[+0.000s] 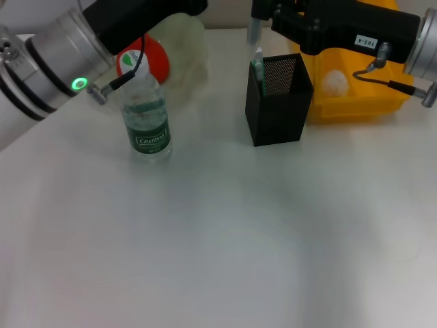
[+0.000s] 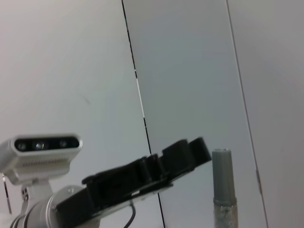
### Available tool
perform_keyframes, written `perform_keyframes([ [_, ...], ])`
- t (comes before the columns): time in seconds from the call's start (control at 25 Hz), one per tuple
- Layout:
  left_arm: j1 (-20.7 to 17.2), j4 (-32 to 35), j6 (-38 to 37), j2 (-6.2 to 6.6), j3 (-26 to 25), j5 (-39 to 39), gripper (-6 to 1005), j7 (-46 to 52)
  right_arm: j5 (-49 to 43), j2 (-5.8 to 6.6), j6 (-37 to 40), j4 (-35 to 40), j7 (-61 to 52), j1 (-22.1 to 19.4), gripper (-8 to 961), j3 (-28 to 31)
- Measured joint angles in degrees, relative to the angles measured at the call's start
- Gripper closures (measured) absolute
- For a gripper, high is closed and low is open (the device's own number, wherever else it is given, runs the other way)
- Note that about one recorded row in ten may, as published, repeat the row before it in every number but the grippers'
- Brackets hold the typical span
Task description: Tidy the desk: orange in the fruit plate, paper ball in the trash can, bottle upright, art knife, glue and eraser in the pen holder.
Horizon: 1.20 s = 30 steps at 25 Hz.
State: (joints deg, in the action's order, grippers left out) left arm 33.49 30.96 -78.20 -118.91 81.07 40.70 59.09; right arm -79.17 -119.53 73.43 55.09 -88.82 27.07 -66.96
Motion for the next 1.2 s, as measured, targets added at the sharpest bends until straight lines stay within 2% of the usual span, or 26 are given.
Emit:
perform_keyframes([
  [0.28, 0.88, -2.55, 0.30, 0.06, 1.15, 0.35, 743, 1.33, 0.69, -0.01, 0.14, -0.17, 0.72, 0.01, 804, -0.02],
  [0.44, 2.51, -2.64, 2.38, 0.13, 3.81, 0.56, 535, 1.93, 0.69, 0.02, 0.17, -0.17, 0.80, 0.00, 811, -0.10],
  [1.0, 3.98, -2.14, 5.15, 0.15, 5.27, 2.42, 542, 1.91, 0.43, 0.17, 0.42, -0.95, 0.93, -0.04, 816, -0.72],
  [1.2, 3.60, -2.16, 5.29, 0.17, 4.77, 2.70, 693, 1.50, 0.57, 0.17, 0.53, -1.47, 0.94, -0.03, 826, -0.72],
])
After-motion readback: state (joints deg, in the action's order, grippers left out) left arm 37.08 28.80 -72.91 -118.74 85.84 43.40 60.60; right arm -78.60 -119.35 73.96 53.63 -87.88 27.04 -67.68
